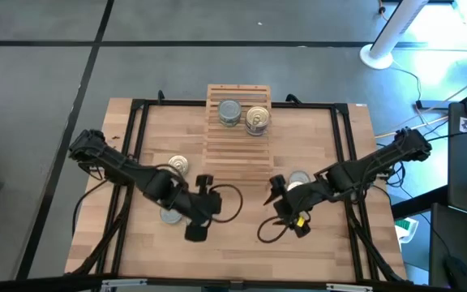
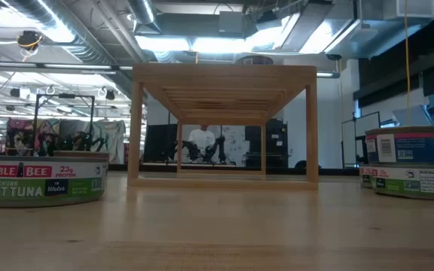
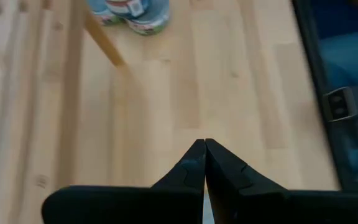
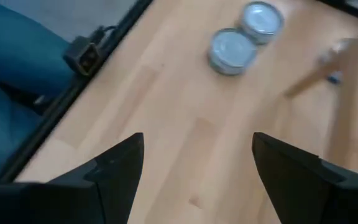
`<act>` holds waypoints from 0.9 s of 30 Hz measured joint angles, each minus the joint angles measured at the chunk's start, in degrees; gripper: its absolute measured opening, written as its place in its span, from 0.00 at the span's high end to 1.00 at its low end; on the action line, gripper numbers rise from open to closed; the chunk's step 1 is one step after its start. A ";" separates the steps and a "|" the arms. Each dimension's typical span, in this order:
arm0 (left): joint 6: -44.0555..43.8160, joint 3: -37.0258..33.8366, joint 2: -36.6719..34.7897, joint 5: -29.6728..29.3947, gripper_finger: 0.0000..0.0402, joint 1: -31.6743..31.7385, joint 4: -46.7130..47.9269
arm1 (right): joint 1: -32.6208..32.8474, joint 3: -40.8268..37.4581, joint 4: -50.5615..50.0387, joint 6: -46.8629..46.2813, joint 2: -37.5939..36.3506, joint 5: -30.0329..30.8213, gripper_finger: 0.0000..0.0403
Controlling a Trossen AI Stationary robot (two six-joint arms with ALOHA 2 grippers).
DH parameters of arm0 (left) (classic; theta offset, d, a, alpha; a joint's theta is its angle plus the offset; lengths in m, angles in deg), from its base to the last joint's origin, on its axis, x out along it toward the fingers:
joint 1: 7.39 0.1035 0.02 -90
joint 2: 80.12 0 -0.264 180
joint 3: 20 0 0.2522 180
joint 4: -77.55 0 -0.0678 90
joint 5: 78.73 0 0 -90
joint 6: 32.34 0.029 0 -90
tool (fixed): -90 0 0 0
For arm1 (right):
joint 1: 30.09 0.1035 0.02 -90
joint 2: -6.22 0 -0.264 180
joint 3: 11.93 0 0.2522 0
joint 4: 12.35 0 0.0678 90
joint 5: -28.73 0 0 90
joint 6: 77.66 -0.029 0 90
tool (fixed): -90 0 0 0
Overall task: Stack canned seafood by type on shelf
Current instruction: Put the green tuna can on the shelf aligned with other green tuna can
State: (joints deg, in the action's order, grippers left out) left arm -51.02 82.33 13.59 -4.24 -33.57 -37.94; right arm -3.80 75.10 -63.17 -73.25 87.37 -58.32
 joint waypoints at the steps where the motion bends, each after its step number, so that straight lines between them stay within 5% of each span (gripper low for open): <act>1: -1.43 0.00 0.00 -0.02 0.99 -0.85 -0.02 | 0.00 0.00 1.25 0.04 0.76 -0.98 0.26; 8: -13.40 0.00 0.47 -0.02 0.97 -5.95 1.51 | 0.00 0.00 7.89 0.33 7.22 -2.39 0.26; 14: -24.65 -0.01 4.26 0.43 0.85 -9.84 3.39 | 0.00 -0.02 13.59 0.79 13.11 -2.20 0.26; 20: -21.38 -0.02 9.20 1.49 0.73 -12.33 5.52 | 0.02 -0.02 19.16 7.26 17.98 0.67 0.26; 27: -19.78 -0.02 14.63 1.51 0.71 -14.47 10.08 | 0.02 -0.02 27.81 15.19 23.40 3.60 0.26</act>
State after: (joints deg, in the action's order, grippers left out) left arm -70.79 82.31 28.22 -2.73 -48.03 -27.86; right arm -3.78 75.08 -35.36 -58.07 110.77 -54.72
